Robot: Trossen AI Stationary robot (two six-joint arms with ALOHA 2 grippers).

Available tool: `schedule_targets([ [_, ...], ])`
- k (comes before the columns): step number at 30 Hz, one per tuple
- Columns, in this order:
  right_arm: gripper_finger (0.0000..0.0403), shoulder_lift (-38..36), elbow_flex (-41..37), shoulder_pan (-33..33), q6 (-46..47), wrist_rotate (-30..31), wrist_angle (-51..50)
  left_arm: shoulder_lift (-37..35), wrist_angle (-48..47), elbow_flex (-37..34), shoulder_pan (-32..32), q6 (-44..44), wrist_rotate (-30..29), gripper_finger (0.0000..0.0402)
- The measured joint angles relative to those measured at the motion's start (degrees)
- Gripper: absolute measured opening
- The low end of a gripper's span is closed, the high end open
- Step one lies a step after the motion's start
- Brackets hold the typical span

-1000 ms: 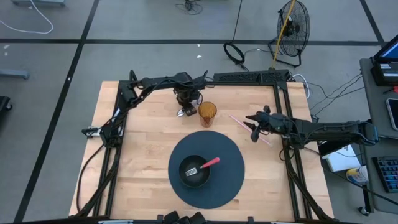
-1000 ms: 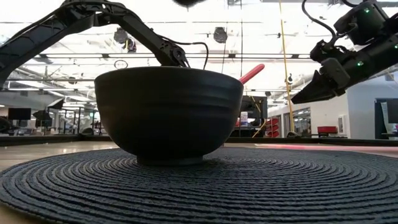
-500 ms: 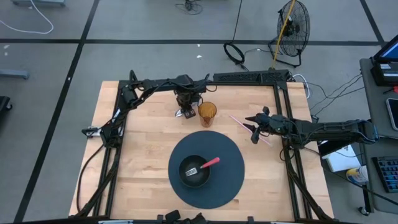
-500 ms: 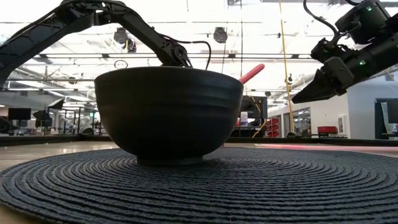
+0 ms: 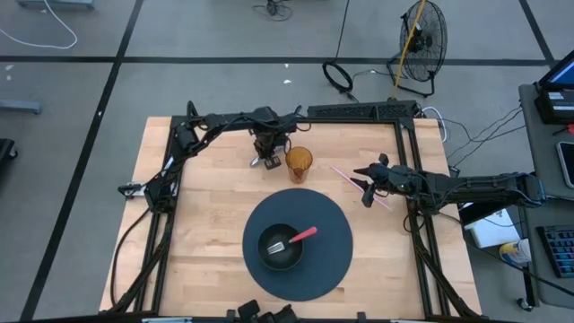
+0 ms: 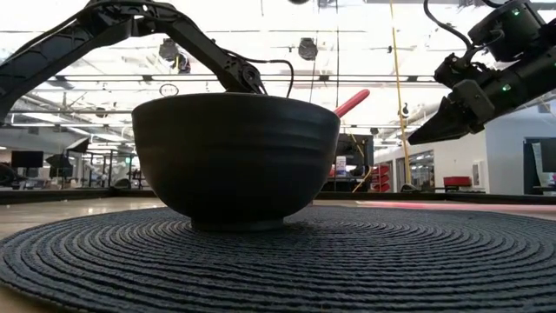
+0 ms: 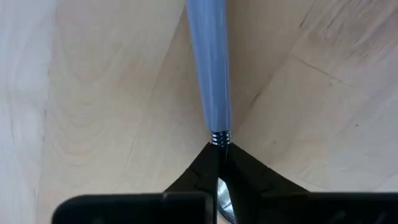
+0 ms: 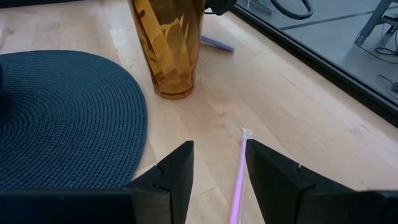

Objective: Pick & Place Utensil
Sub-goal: Put the violet spoon into the black bowl

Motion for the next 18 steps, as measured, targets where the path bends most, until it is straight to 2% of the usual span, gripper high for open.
schedule_targets([
  [3,0.0144,0.0,0.0,0.0,0.0,0.0,-0.35,0.0,0.17,0.0,0.29,-0.4,0.29,0.0026],
  [8,0.0144,-0.02,0.0,0.0,0.0,0.0,-0.72,-0.89,2.22,-0.07,0.87,-0.56,-0.32,0.0007],
  [18,0.0144,0.0,0.0,-0.04,0.0,0.02,-1.78,-2.29,2.71,-0.13,1.67,-1.15,-0.61,0.0007],
])
